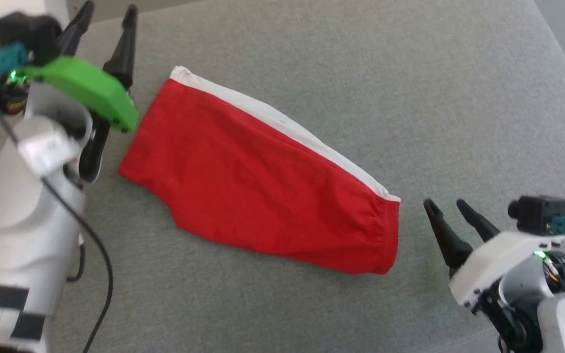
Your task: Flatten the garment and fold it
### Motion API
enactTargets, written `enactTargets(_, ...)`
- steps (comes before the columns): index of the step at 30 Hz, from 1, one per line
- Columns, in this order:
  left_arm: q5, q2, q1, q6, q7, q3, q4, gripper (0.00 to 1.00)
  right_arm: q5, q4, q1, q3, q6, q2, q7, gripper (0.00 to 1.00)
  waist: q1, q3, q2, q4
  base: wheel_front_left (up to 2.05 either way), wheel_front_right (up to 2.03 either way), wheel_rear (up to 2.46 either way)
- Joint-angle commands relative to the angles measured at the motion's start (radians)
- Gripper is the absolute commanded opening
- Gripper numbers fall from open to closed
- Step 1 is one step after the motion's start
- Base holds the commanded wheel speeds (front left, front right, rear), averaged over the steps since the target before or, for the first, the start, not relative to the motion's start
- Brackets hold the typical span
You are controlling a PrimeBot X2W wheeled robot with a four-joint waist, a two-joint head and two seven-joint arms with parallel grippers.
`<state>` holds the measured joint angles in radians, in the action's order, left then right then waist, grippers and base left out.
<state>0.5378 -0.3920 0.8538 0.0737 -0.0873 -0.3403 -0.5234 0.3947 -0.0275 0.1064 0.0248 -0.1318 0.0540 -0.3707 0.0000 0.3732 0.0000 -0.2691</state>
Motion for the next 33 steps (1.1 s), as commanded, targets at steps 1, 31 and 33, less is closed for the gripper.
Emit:
enactTargets(1, -0.02, -0.022, -0.05, -0.012, -0.039, 0.001, 0.022, 1.0, -0.027, -0.025, -0.027, 0.006, 0.001, -0.004, -0.012, 1.0, 0.0, -0.066, 0.0, 0.054, 0.0, 0.0, 0.0)
enactTargets(31, 0.007, -0.095, -0.708, -0.268, -0.104, 0.093, 0.547, 1.0, -0.169, 0.204, 0.014, -0.084, 0.001, -0.004, -0.253, 0.1, 0.0, -0.128, 0.0, 0.241, 0.0, 0.0, 0.0)
enactTargets(33, 0.008, -0.096, -0.708, -0.266, -0.098, 0.088, 0.545, 1.0, -0.164, 0.216, 0.022, -0.094, 0.001, -0.004, -0.244, 0.0, 0.0, -0.13, 0.0, 0.239, 0.0, 0.0, 0.0)
